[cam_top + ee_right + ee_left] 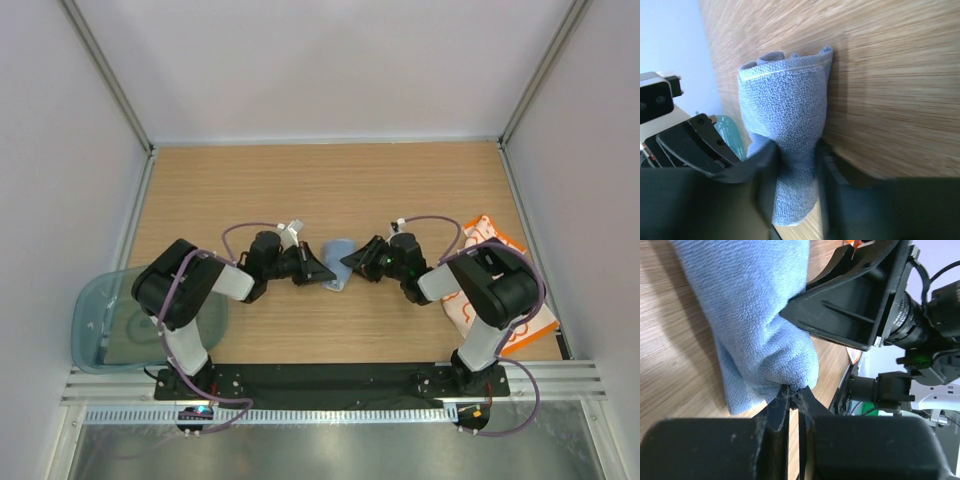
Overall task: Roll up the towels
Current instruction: Roll the towel, then place the rolled towel into the container
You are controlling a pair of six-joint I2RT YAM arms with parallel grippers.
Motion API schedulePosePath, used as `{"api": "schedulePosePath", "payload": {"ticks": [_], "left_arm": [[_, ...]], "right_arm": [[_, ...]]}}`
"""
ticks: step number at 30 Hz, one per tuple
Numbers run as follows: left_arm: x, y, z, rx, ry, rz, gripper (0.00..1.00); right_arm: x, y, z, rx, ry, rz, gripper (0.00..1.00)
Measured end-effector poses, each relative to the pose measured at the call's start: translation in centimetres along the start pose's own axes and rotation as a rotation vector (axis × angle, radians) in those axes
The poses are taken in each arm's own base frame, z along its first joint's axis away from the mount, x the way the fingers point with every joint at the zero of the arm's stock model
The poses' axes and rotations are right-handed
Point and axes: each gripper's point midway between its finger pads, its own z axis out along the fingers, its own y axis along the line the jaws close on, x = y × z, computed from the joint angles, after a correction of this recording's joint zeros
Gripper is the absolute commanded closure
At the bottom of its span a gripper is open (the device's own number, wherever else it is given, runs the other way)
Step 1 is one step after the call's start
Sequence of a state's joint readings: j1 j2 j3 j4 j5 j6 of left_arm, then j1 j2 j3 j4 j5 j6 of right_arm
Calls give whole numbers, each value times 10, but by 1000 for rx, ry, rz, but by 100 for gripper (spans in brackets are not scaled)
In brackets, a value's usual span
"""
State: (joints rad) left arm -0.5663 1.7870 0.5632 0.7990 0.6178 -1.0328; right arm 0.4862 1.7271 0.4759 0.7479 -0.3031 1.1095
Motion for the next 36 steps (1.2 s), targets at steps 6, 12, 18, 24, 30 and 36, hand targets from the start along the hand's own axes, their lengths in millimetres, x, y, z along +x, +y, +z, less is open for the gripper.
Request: {"api": "schedulePosePath", "payload": {"ticks": [6, 12, 18, 24, 30, 36], "left_arm": [[0, -3, -1, 16, 2, 5, 64], [3, -5, -10, -22, 20, 46, 34], [-7, -17, -30, -66, -12, 112, 32], [-23, -14, -31, -107, -50, 127, 32], [-19, 11, -15, -137, -25, 66, 31], [-17, 12, -3, -70, -25, 14, 28]], "right_arm": [[4, 5, 2, -56, 6, 41, 99], [5, 7, 2, -49, 20, 29, 99], [6, 13, -3, -40, 34, -19, 99], [6, 29, -11, -83, 44, -45, 99], [4, 49, -18, -163, 41, -65, 99], [2, 53, -19, -238, 19, -17, 99]]}}
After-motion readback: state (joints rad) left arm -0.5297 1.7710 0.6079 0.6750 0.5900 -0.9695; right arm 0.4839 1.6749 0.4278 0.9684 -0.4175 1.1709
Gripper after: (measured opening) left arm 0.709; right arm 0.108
